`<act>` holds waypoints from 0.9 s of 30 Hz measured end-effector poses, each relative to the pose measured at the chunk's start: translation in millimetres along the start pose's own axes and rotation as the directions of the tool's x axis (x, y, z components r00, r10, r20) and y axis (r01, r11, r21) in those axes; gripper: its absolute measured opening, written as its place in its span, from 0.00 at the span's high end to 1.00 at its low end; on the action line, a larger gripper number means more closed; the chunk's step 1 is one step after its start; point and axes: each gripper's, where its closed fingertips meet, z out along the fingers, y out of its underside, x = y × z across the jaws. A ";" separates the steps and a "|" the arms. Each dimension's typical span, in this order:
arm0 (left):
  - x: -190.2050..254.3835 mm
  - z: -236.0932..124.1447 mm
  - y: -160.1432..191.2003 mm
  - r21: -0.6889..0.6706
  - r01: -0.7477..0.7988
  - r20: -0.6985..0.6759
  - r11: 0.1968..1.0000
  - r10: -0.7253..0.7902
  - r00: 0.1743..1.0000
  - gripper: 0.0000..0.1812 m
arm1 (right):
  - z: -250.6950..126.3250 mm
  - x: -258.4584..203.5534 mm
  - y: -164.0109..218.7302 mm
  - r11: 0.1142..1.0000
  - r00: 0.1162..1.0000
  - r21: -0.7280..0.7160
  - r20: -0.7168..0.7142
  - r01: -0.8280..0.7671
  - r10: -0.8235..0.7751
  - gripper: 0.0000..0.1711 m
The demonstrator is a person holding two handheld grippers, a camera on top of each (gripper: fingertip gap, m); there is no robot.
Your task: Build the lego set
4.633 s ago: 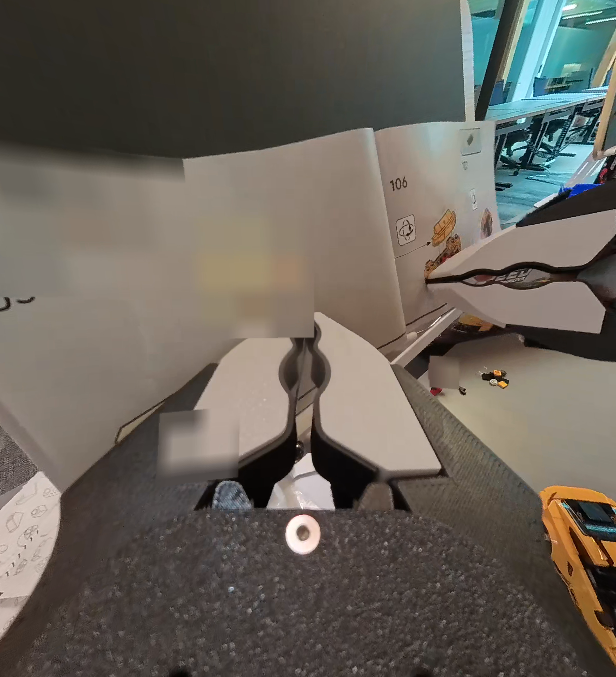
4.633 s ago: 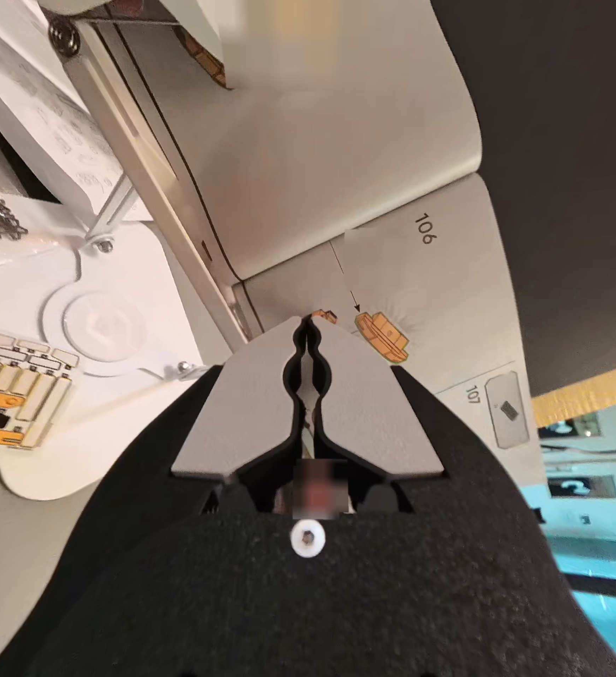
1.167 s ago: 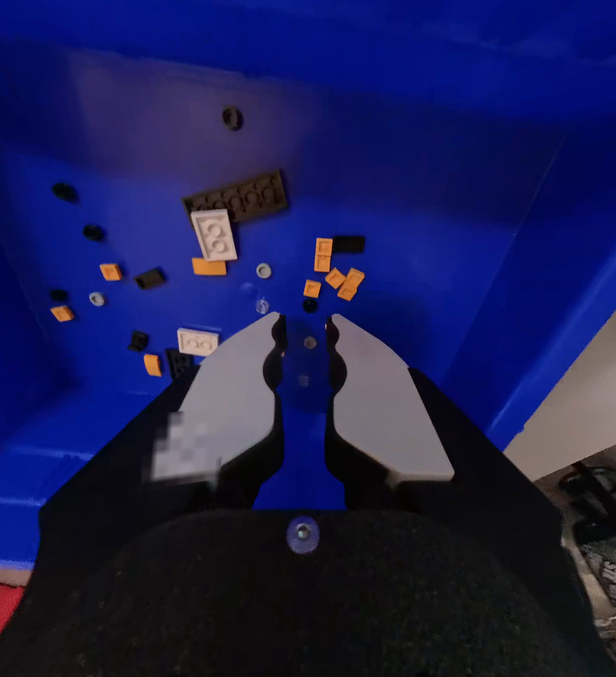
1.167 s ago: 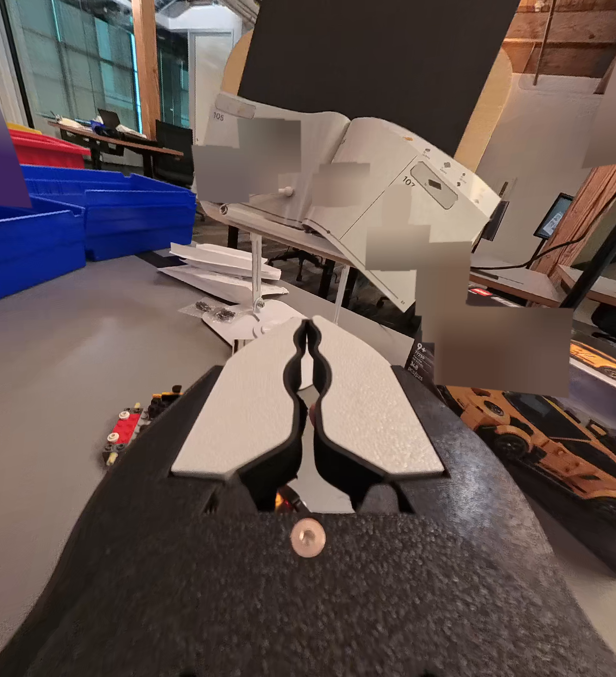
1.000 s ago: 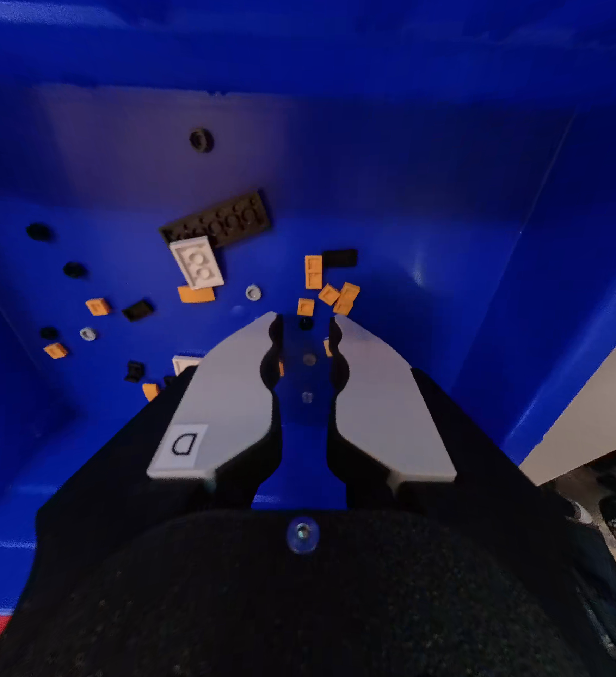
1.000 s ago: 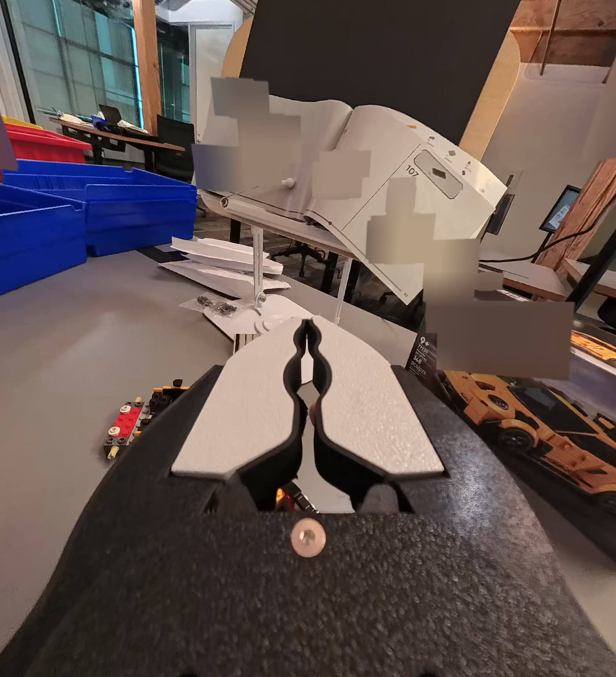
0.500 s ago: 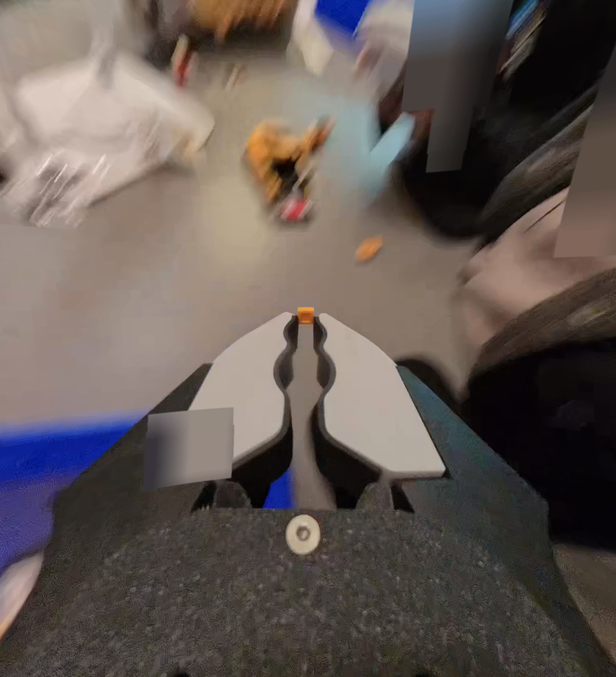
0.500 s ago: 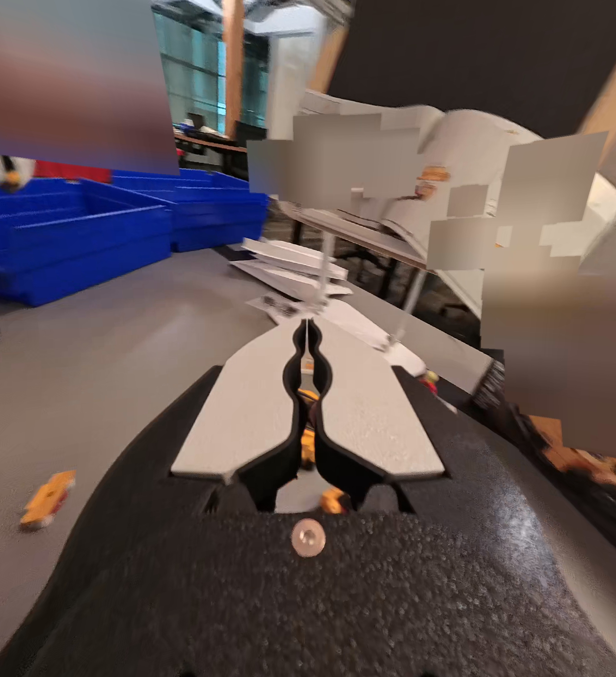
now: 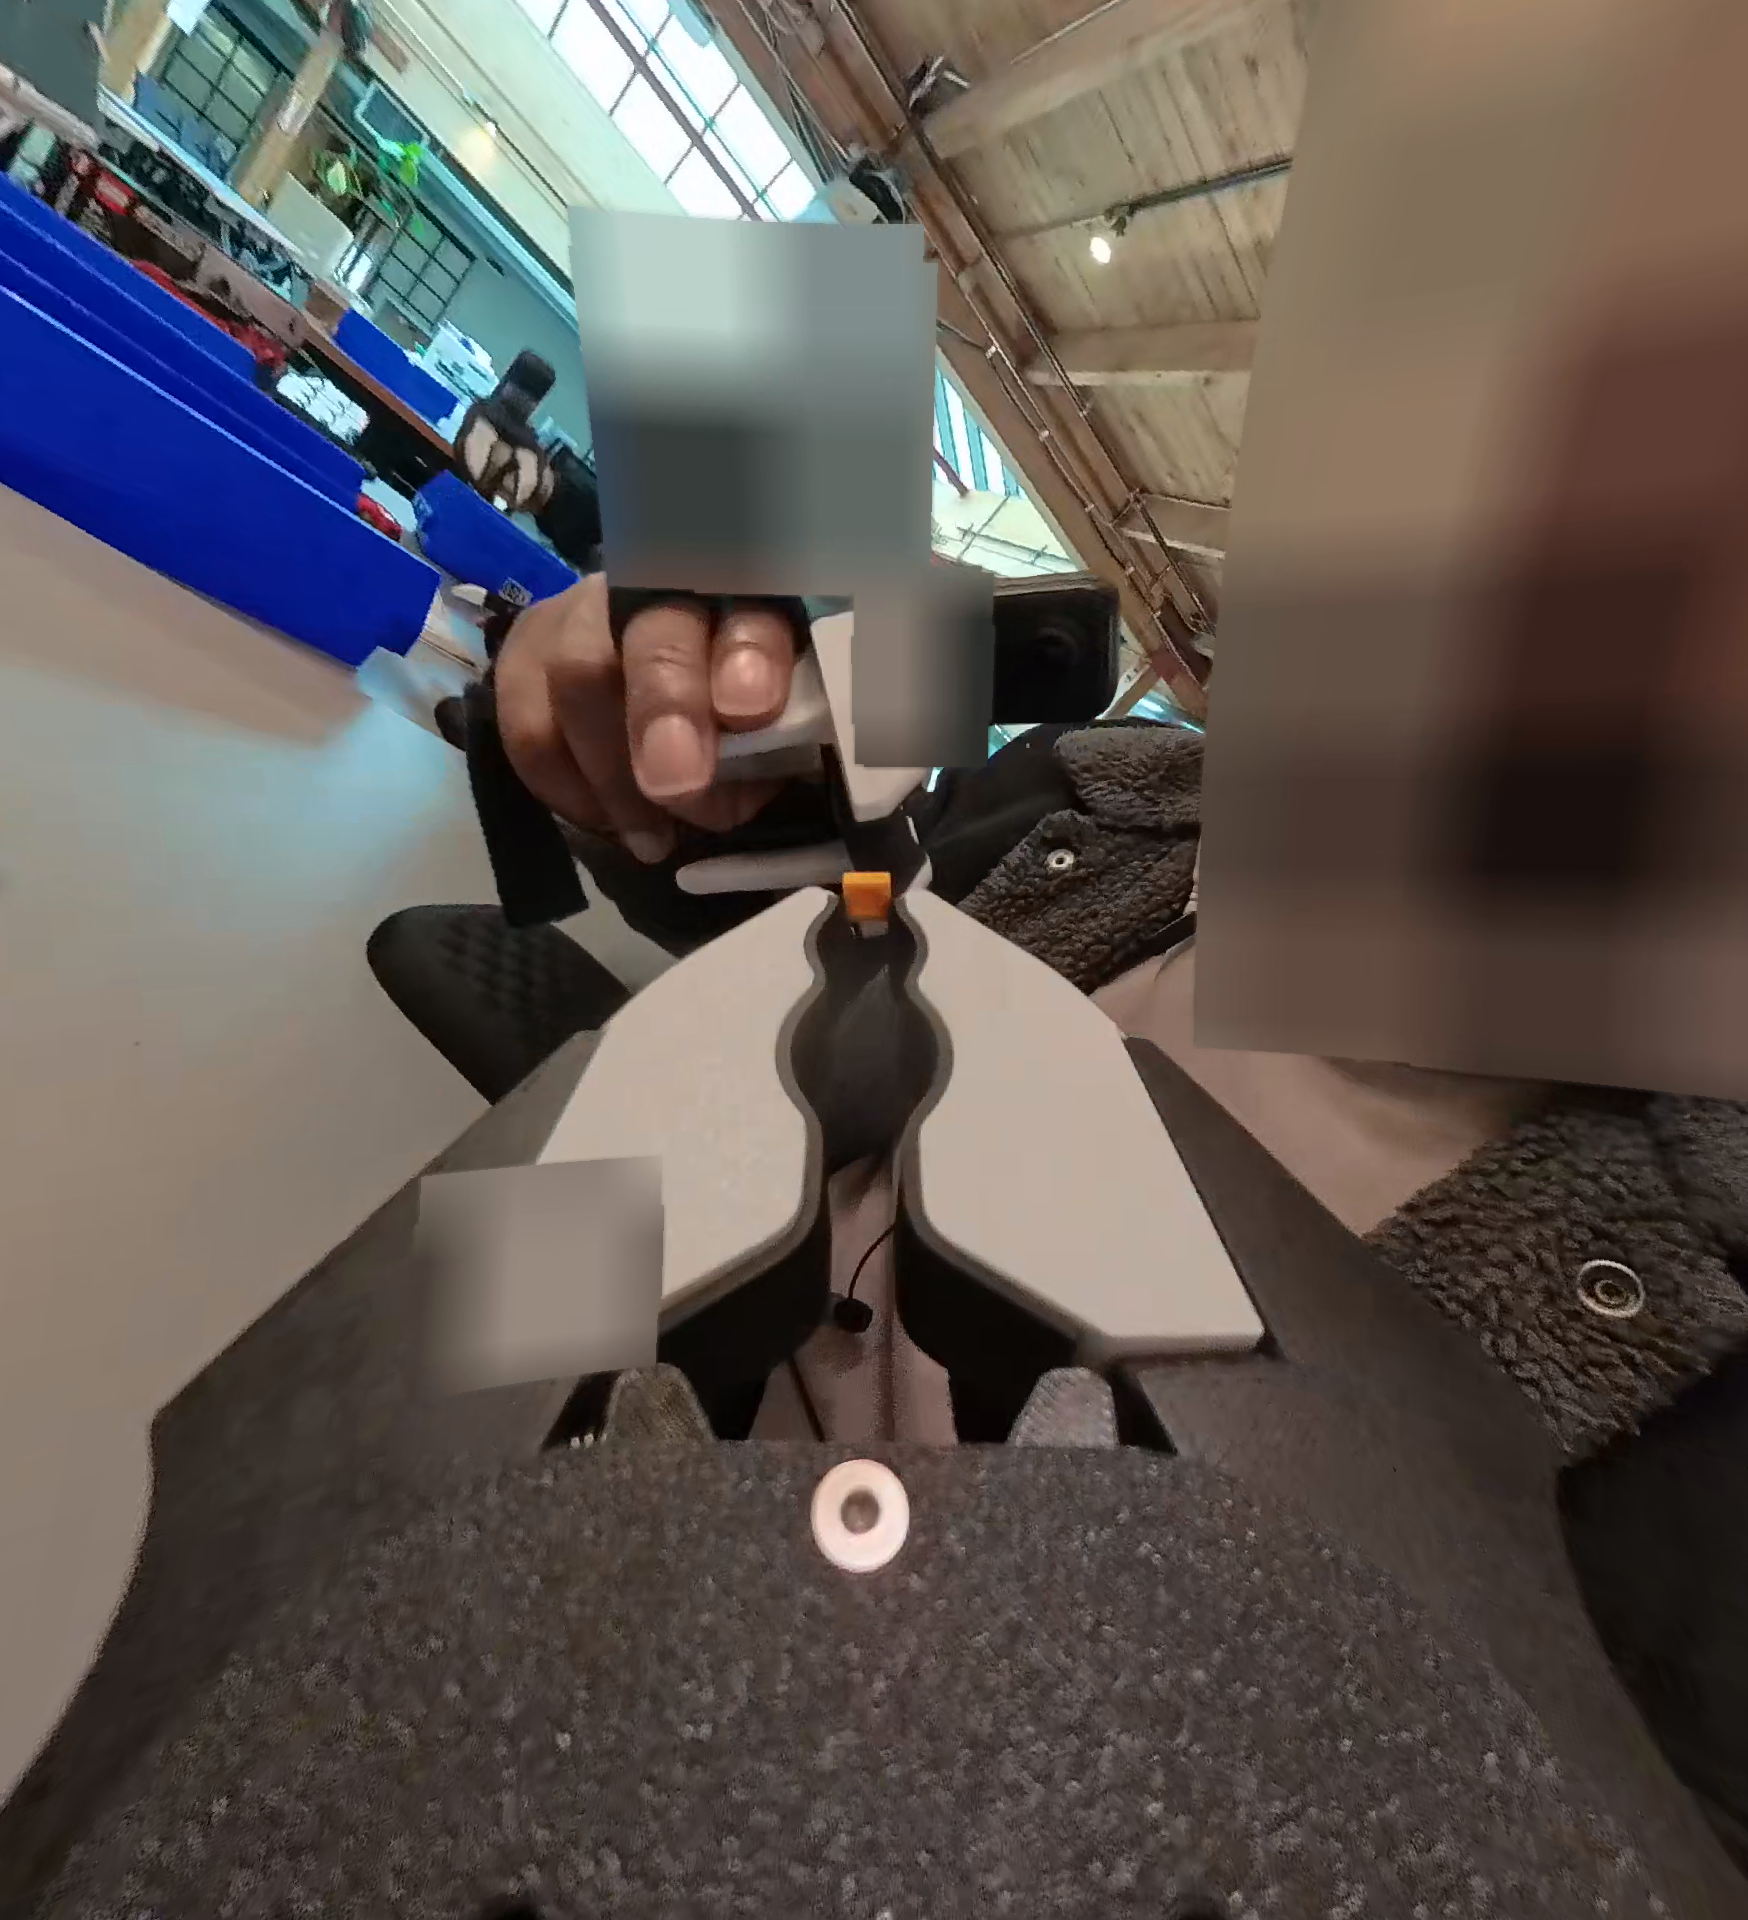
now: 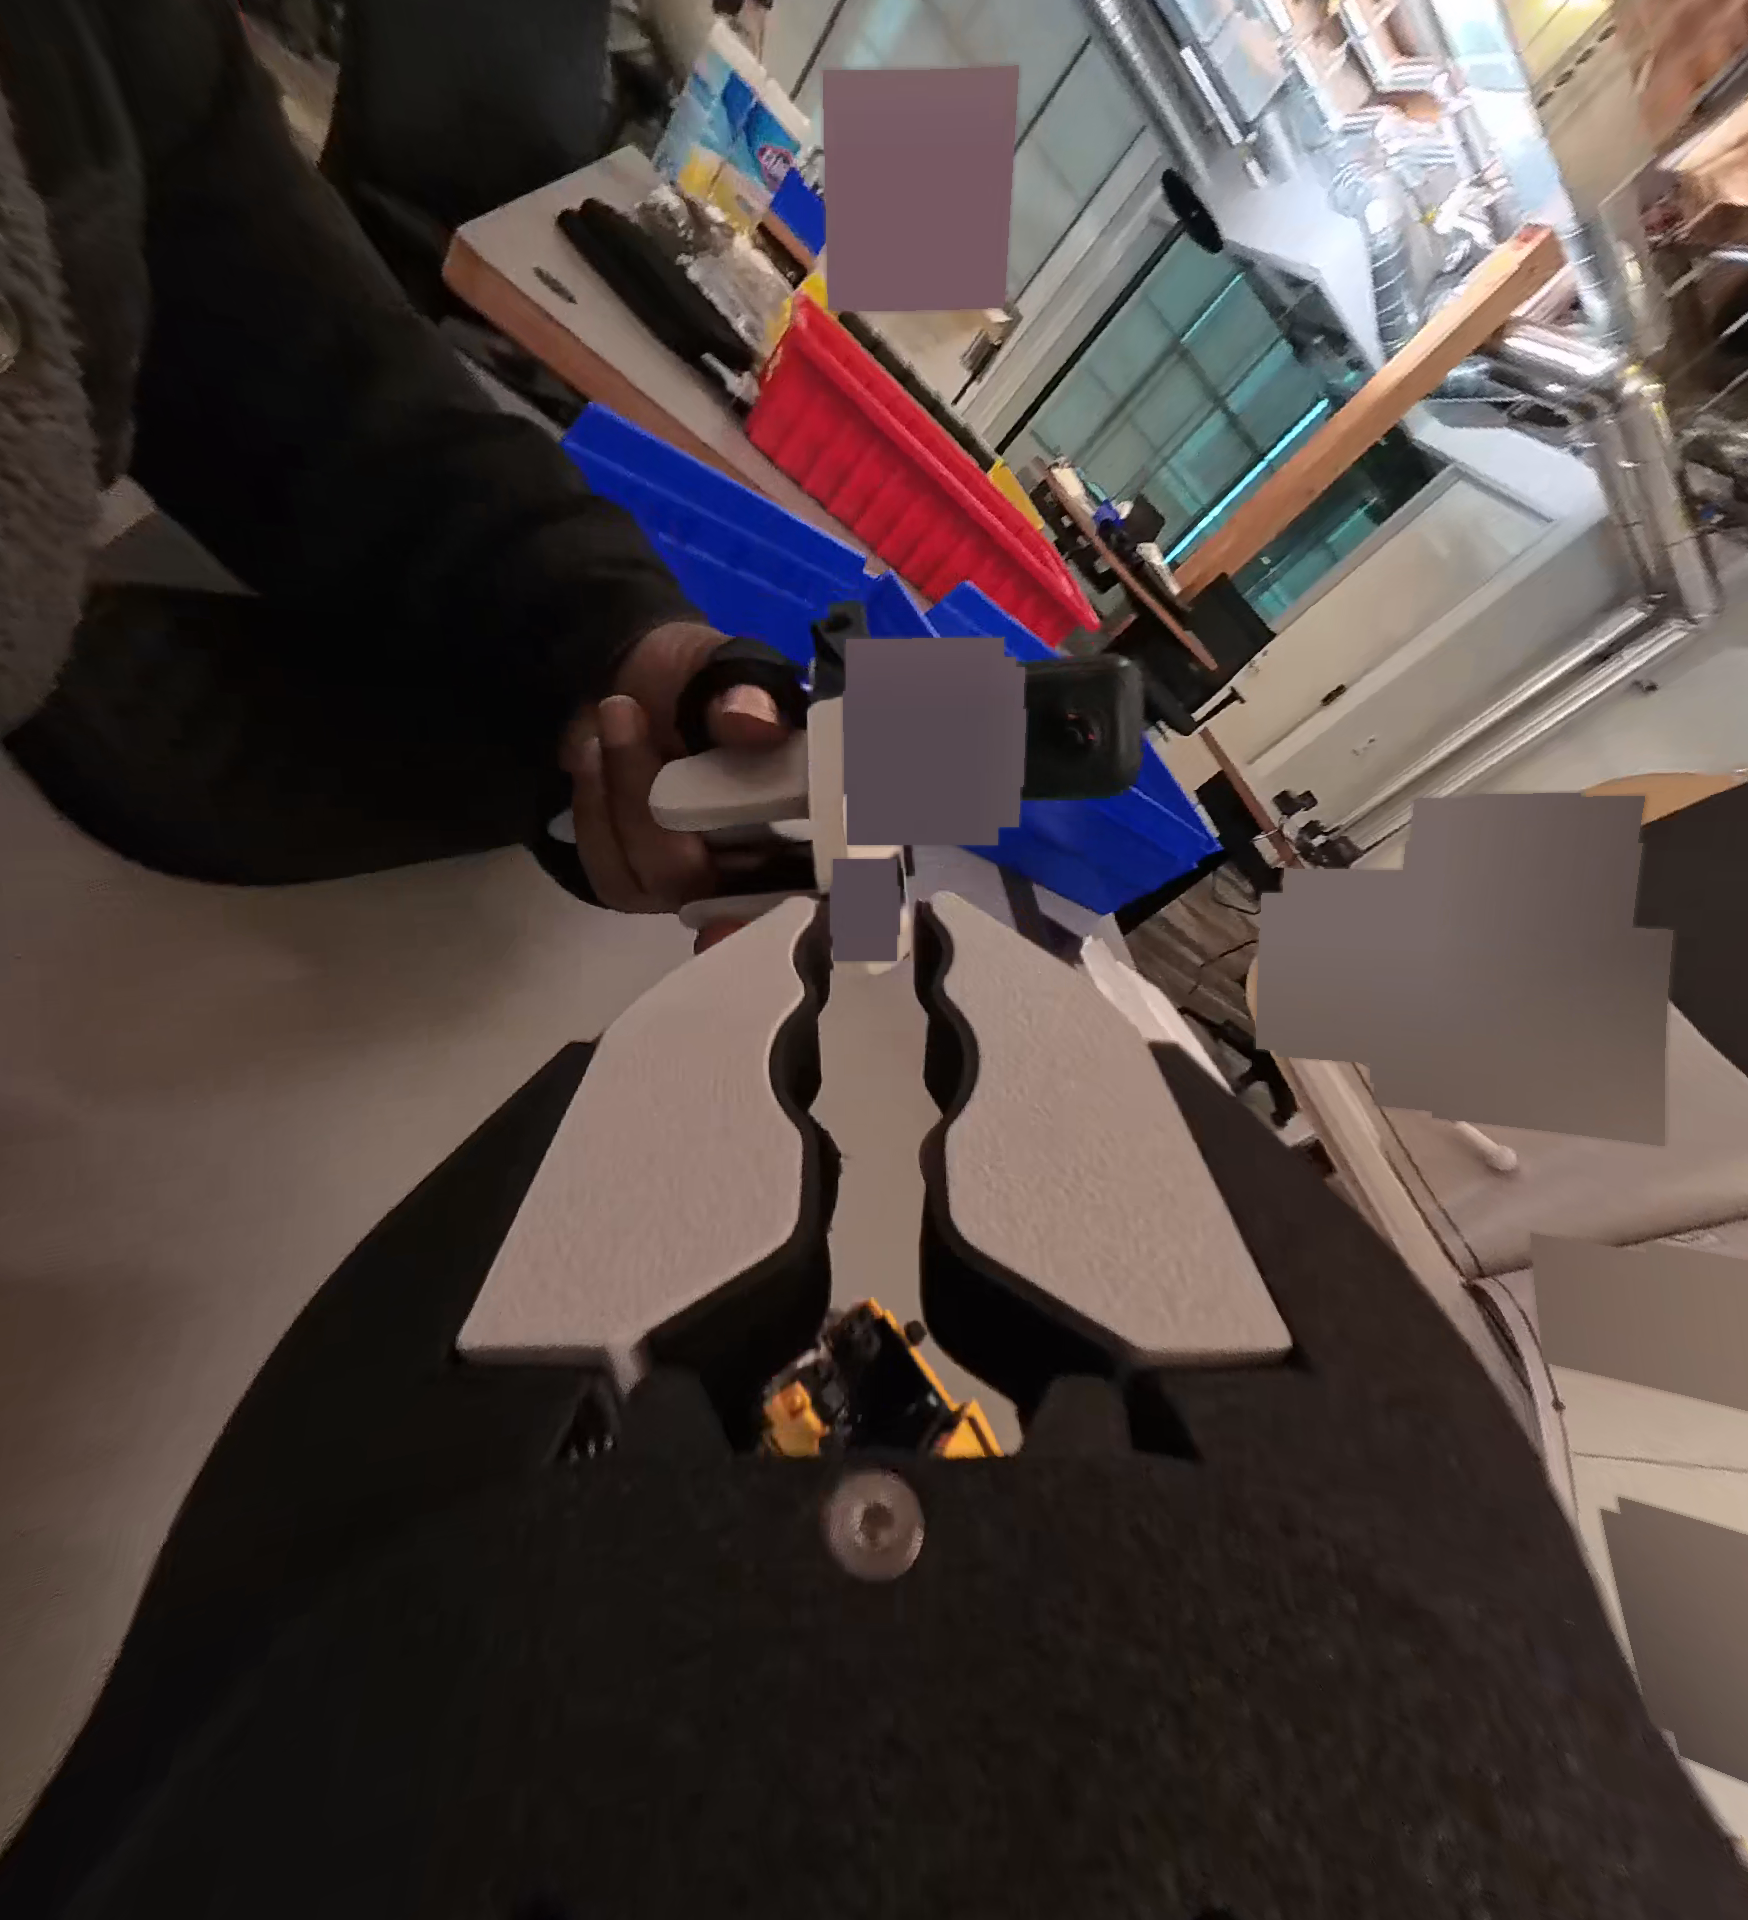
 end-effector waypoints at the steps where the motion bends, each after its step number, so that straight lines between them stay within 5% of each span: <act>1: -1.7 2.9 1.7 -0.012 0.009 -0.005 1.000 -0.009 1.000 0.96 | -2.1 -1.8 1.2 1.000 1.000 -0.008 0.012 0.000 0.000 0.92; 11: -7.2 7.3 15.9 -0.065 0.076 -0.004 0.995 -0.076 0.997 0.96 | -3.3 -17.0 12.5 0.997 0.997 -0.075 0.082 -0.003 0.009 0.96; 14: -11.8 -12.5 19.1 -0.127 -0.059 0.184 0.990 0.082 0.979 0.94 | -15.5 -28.2 45.4 0.959 0.971 -0.263 0.182 -0.101 0.152 0.96; 16: -7.3 -39.5 12.9 -0.199 -0.193 0.371 0.961 0.256 0.893 0.95 | -40.0 -43.2 109.9 0.807 0.928 -0.581 0.230 -0.110 0.293 0.96; 19: 2.8 -95.1 -7.1 -0.334 -0.329 0.616 0.883 0.468 0.634 0.97 | -67.1 -71.4 163.6 0.639 0.833 -0.760 0.272 -0.122 0.482 0.96; 23: 14.5 -175.0 -23.5 -0.445 -0.284 0.788 0.849 0.522 0.327 0.98 | -81.7 -86.4 193.5 0.517 0.749 -0.854 0.308 -0.054 0.587 0.95; 27: 24.1 -229.2 -18.8 -0.487 -0.180 0.841 0.855 0.515 0.169 0.98 | -82.7 -86.6 194.3 0.483 0.716 -0.876 0.338 0.002 0.611 0.95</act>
